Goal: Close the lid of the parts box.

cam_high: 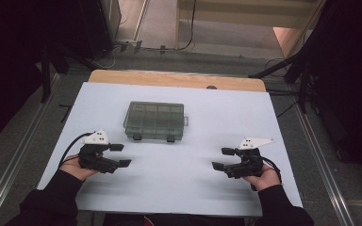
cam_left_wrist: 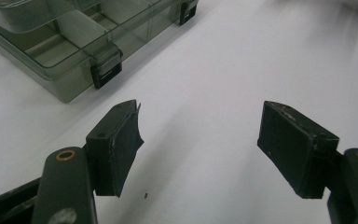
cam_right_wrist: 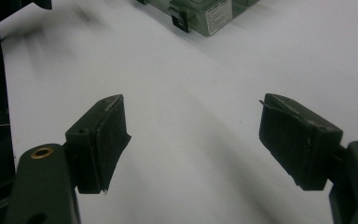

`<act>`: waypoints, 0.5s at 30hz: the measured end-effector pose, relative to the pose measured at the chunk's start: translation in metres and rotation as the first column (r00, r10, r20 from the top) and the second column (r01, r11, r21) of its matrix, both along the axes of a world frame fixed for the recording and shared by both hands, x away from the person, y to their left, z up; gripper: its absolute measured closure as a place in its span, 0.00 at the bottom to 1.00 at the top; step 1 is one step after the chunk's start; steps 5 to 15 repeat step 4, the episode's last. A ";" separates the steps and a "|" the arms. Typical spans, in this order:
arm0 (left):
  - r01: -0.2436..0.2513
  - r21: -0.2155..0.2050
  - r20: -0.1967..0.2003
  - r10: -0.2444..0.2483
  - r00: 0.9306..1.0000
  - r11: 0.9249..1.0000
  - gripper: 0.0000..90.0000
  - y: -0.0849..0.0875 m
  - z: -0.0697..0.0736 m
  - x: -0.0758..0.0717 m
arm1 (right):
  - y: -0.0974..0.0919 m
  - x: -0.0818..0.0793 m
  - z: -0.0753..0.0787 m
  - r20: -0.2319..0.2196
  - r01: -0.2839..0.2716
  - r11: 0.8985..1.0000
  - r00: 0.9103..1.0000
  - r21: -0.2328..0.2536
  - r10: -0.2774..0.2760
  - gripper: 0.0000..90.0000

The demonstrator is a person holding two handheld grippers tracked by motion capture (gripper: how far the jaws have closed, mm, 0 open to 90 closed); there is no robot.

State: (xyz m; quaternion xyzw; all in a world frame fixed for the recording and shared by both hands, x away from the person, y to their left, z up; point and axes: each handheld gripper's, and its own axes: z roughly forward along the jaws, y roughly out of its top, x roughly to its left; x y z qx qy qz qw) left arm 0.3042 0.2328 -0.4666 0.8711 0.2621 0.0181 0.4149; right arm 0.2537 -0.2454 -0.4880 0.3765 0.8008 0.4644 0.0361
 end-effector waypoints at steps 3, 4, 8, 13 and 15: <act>-0.004 -0.001 -0.007 0.004 1.000 1.000 0.32 0.001 0.000 0.001 | 0.000 0.000 0.001 -0.005 0.001 1.000 1.000 -0.001 -0.001 0.28; -0.006 -0.001 -0.007 0.006 1.000 1.000 0.32 0.001 0.000 0.001 | -0.001 0.000 0.001 -0.003 0.000 1.000 1.000 0.001 0.000 0.28; -0.006 -0.001 -0.007 0.006 1.000 1.000 0.32 0.001 0.000 0.001 | -0.001 0.000 0.001 -0.003 0.000 1.000 1.000 0.001 0.000 0.28; -0.006 -0.001 -0.007 0.006 1.000 1.000 0.32 0.001 0.000 0.001 | -0.001 0.000 0.001 -0.003 0.000 1.000 1.000 0.001 0.000 0.28; -0.006 -0.001 -0.007 0.006 1.000 1.000 0.32 0.001 0.000 0.001 | -0.001 0.000 0.001 -0.003 0.000 1.000 1.000 0.001 0.000 0.28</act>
